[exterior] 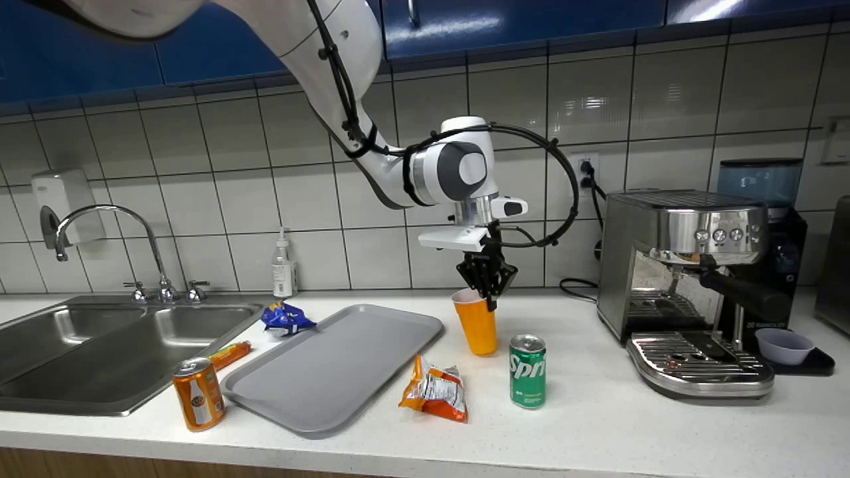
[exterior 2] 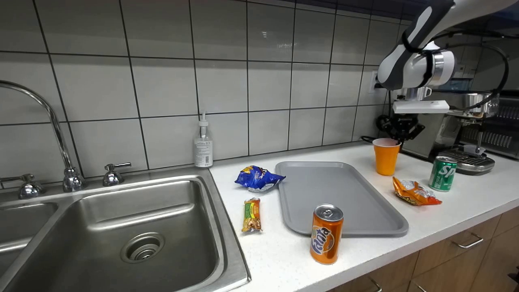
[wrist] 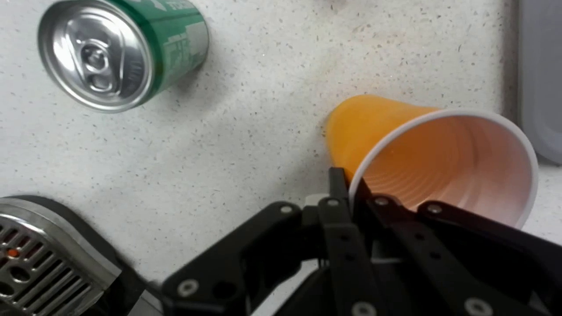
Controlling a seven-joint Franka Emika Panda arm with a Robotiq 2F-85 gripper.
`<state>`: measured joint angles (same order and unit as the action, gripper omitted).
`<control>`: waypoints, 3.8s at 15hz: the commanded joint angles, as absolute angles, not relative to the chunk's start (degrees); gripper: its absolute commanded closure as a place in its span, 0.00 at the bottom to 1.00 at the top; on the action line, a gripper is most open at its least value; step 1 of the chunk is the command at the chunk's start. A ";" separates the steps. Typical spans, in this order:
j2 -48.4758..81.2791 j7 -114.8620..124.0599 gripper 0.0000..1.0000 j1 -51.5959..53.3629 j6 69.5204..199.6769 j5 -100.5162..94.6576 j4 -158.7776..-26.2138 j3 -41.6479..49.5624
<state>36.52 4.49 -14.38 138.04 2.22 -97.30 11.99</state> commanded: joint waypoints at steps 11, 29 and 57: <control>20.74 6.41 0.99 -12.17 139.35 3.63 -111.47 11.33; 21.35 13.02 0.99 -3.25 143.10 2.94 -116.16 7.59; 14.14 16.04 0.00 -2.11 144.41 1.57 -124.96 9.11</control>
